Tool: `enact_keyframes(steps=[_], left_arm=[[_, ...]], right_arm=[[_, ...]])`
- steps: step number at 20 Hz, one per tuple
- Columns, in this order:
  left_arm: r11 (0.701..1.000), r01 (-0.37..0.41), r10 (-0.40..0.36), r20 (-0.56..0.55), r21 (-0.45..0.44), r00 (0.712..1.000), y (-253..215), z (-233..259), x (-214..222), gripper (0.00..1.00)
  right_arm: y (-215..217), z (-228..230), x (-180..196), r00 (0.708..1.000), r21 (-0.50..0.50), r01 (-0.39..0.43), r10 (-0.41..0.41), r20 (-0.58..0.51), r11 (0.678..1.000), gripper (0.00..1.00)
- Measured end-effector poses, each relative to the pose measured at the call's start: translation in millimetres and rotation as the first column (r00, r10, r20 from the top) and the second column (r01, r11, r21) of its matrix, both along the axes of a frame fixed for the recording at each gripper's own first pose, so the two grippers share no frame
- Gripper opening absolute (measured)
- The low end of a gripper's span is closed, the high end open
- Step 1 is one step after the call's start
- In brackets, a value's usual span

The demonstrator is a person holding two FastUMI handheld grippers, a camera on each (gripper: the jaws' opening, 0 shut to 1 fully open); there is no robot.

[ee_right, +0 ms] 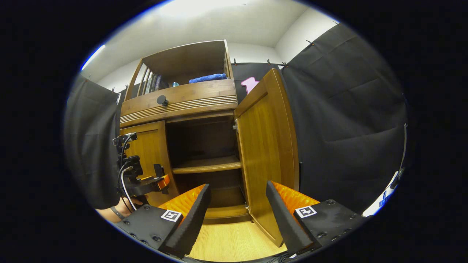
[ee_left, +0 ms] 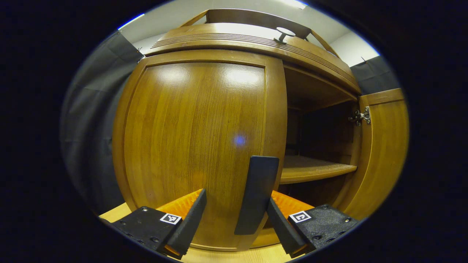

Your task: Open the right door of the double-door shoe cabinet with the right hand, and open the left door with the left hand.

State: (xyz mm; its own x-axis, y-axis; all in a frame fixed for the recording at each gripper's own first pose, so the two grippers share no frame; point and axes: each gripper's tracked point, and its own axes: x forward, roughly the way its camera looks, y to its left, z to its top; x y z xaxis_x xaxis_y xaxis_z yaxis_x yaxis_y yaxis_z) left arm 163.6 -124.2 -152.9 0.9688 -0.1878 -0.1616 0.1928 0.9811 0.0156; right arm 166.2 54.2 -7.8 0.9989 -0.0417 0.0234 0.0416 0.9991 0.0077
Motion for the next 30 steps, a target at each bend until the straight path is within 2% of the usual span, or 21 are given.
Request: enact_keyframes(steps=[2,3,4,5,7,8,9,10,12,14,15,16,17,23,24,30], left_arm=[[1.0,0.013,-0.013,0.007,-0.004,1.0,-1.8,0.2,-0.1,0.92],[1.0,0.029,-0.029,0.005,-0.005,1.0,-5.4,-0.5,-0.3,0.87],[0.998,0.054,-0.054,0.003,-0.011,0.999,-12.2,-0.3,-2.2,0.82],[0.994,0.101,-0.101,0.0,-0.033,0.995,-25.2,-1.3,-3.7,0.65],[0.994,0.112,-0.112,0.0,-0.003,0.994,-27.0,-0.9,-5.2,0.31],[0.992,0.127,-0.127,-0.007,0.0,0.992,-25.8,-0.5,-6.7,0.29],[0.99,0.138,-0.138,-0.012,-0.012,0.99,-26.7,0.8,-10.8,0.29],[0.989,0.145,-0.145,-0.019,-0.021,0.989,-25.3,2.3,-15.6,0.29],[0.988,0.152,-0.152,-0.031,-0.01,0.988,-21.1,4.9,-27.4,0.28],[0.987,0.163,-0.163,-0.048,0.001,0.985,-17.5,9.2,-35.9,0.28],[0.986,0.169,-0.169,-0.059,-0.004,0.984,-13.7,10.6,-44.5,0.29],[0.985,0.173,-0.173,-0.065,-0.011,0.983,-11.0,12.2,-51.8,0.28],[0.985,0.174,-0.174,-0.067,-0.013,0.982,-7.6,14.5,-56.5,0.29],[0.995,0.1,-0.1,-0.015,0.006,0.995,23.6,30.1,-97.4,0.28],[0.996,0.089,-0.089,-0.011,0.011,0.996,29.1,32.5,-102.6,0.28],[0.998,0.039,-0.04,0.013,0.039,0.999,56.1,44.7,-130.6,0.28]], right_arm=[[0.5,-0.3,0.0,1.0,0.0,-0.003,0.003,-0.002,1.0,0.89],[1.1,-0.5,0.4,1.0,0.001,-0.004,0.004,-0.004,1.0,0.98],[1.0,-1.3,0.4,1.0,0.003,-0.004,0.004,-0.005,1.0,0.98],[1.8,-1.4,0.8,1.0,0.006,-0.005,0.005,-0.007,1.0,0.98],[5.1,-3.3,0.1,1.0,0.014,-0.013,0.014,-0.018,1.0,0.98],[6.4,-4.9,-0.9,1.0,0.014,-0.019,0.02,-0.024,1.0,0.98],[6.8,-5.6,-1.1,0.999,0.012,-0.023,0.023,-0.027,1.0,0.93],[7.3,-6.5,-1.0,0.999,0.009,-0.026,0.026,-0.03,1.0,0.98],[7.3,-4.4,-1.7,0.999,0.004,-0.028,0.028,-0.023,1.0,0.98],[7.1,-1.8,1.7,0.999,-0.008,-0.032,0.032,-0.01,0.999,0.89],[7.1,-1.3,2.4,0.999,-0.014,-0.034,0.034,-0.009,0.999,1.0],[6.5,-1.5,2.4,0.999,-0.019,-0.034,0.034,-0.008,0.999,0.89],[6.2,-1.0,2.0,0.999,-0.024,-0.035,0.034,-0.008,0.999,0.89],[6.5,-3.4,0.0,0.999,-0.049,-0.049,0.048,-0.019,0.998,0.89],[6.3,-3.8,0.2,0.999,-0.051,-0.05,0.049,-0.019,0.997,0.98],[11.8,-8.1,-1.9,0.996,-0.053,-0.08,0.078,-0.034,0.995,0.98]])
